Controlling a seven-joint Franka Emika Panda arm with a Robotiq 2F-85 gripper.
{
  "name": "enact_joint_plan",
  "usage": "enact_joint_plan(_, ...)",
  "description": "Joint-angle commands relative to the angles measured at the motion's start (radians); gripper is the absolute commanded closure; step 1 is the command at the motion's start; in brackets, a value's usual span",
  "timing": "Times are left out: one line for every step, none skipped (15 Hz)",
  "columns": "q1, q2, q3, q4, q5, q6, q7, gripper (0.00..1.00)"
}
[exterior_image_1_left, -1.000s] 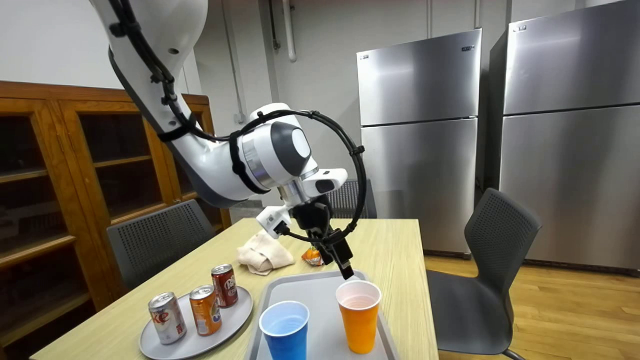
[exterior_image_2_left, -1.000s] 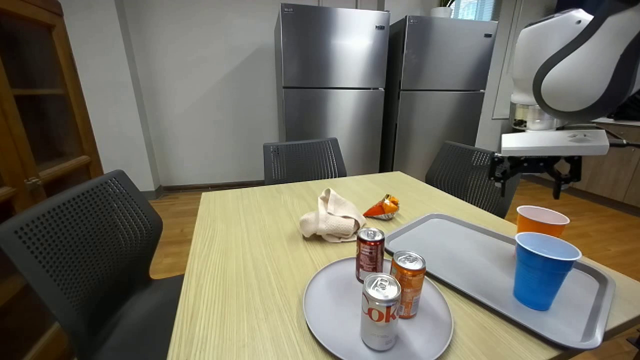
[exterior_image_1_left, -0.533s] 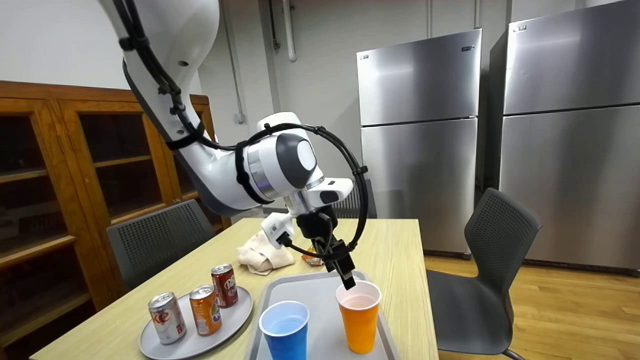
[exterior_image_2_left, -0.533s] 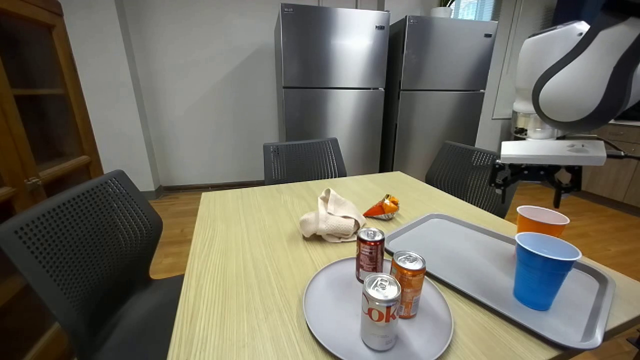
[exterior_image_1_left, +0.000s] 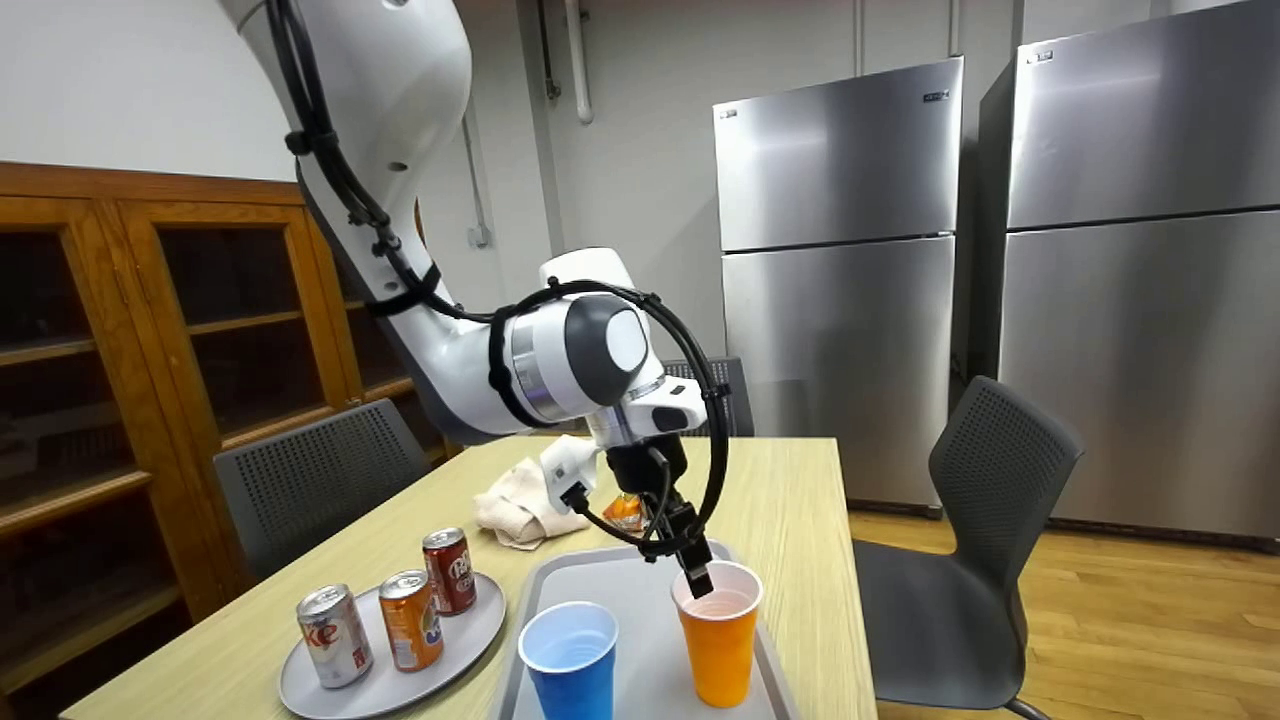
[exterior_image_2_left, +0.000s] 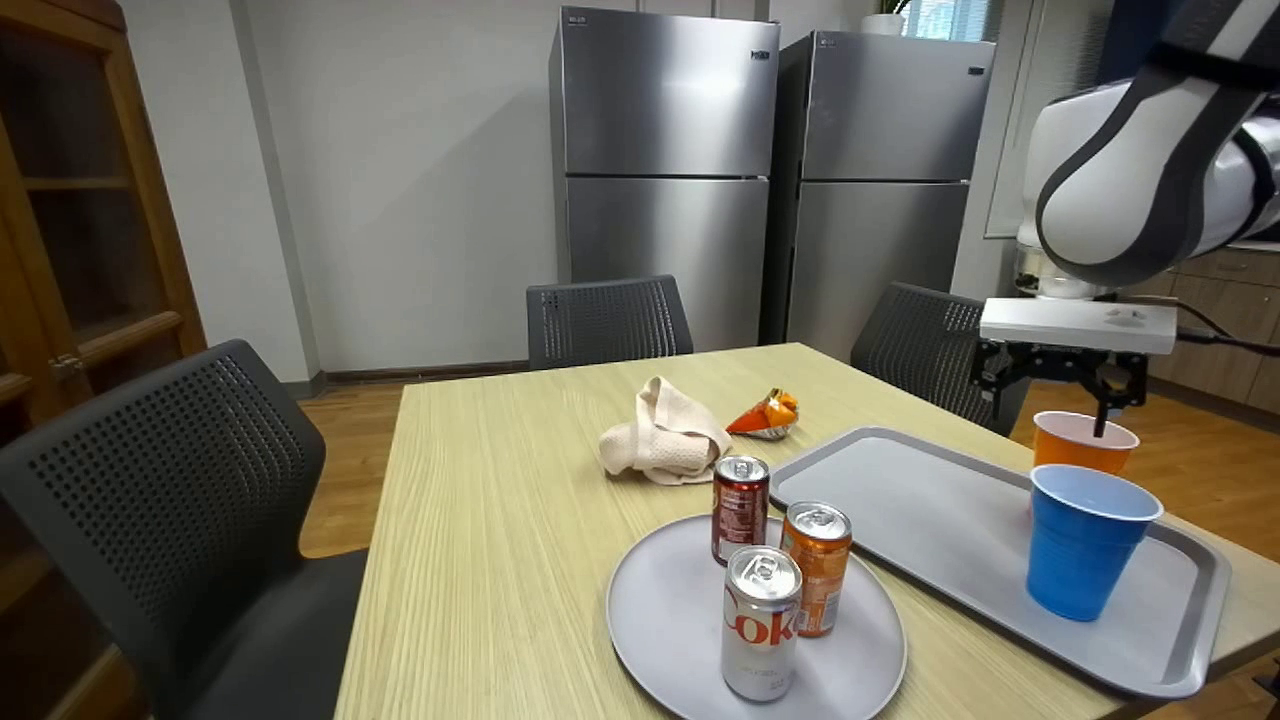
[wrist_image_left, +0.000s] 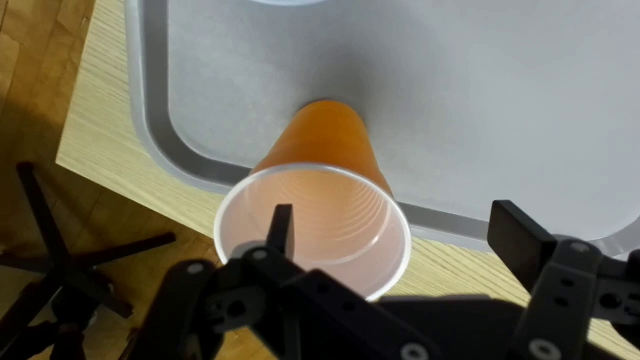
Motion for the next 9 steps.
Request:
enact_joint_plan(0.006, 0.054, 0.001, 0.052, 0.074, 0.008, -0.037, 0.00)
enact_joint_plan(0.009, 0.065, 0.000, 0.063, 0.088, 0.007, -0.041, 0.00)
enact_joint_plan(0.012, 0.075, -0.002, 0.072, 0.101, 0.005, -0.046, 0.00)
enact_joint_plan(0.014, 0.083, -0.004, 0.080, 0.112, 0.006, -0.050, 0.08)
enact_joint_plan(0.014, 0.089, -0.003, 0.088, 0.125, 0.006, -0.061, 0.28)
enact_joint_plan(0.017, 0.096, -0.006, 0.095, 0.132, 0.005, -0.063, 0.35)
enact_joint_plan(0.019, 0.101, -0.009, 0.103, 0.140, 0.004, -0.069, 0.44)
enact_joint_plan(0.022, 0.106, -0.012, 0.110, 0.144, 0.004, -0.072, 0.51)
enact_joint_plan(0.024, 0.108, -0.015, 0.116, 0.145, 0.003, -0.075, 0.60)
